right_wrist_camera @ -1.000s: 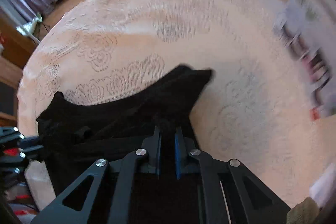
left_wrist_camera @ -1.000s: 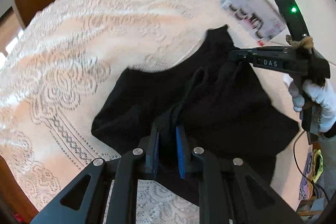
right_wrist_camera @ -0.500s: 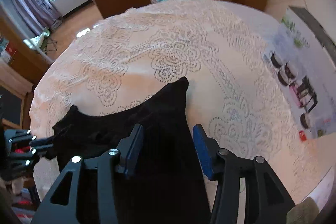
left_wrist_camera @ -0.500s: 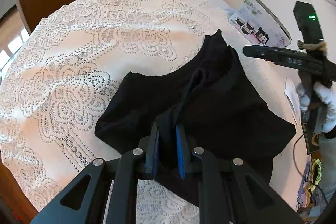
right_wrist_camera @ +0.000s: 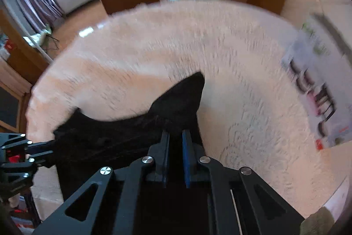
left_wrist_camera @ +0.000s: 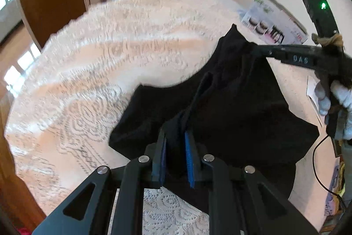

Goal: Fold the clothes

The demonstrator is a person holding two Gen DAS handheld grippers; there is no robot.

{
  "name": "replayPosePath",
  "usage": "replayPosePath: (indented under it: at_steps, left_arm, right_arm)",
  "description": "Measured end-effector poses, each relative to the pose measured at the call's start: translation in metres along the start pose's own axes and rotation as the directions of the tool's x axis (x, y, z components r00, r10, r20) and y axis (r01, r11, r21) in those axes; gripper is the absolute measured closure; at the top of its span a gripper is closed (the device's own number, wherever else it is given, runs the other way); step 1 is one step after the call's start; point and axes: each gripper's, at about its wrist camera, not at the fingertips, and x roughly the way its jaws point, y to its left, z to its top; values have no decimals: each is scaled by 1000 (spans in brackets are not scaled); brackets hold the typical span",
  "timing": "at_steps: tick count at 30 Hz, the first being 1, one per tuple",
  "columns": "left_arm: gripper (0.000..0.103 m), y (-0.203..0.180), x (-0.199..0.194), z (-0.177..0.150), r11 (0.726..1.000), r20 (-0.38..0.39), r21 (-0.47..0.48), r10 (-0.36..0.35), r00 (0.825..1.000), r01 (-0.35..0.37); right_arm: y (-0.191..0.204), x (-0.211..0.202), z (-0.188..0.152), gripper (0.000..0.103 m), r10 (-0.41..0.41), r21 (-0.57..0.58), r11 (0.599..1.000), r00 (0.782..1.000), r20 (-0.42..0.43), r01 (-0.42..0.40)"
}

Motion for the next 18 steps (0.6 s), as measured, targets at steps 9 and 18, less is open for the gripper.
replayPosePath:
  at_steps: [9,18]
  left_arm:
    - [43,37,8,34,988,5,-116,107,994,-106]
    - [43,-6,-11,-17,997,23,1,81,996,-81]
  right_arm:
    - [-9,11,12,64,-18,85,996,1000,14,17]
    - [-38,-67,-78,32,-83,174,982,996,28,77]
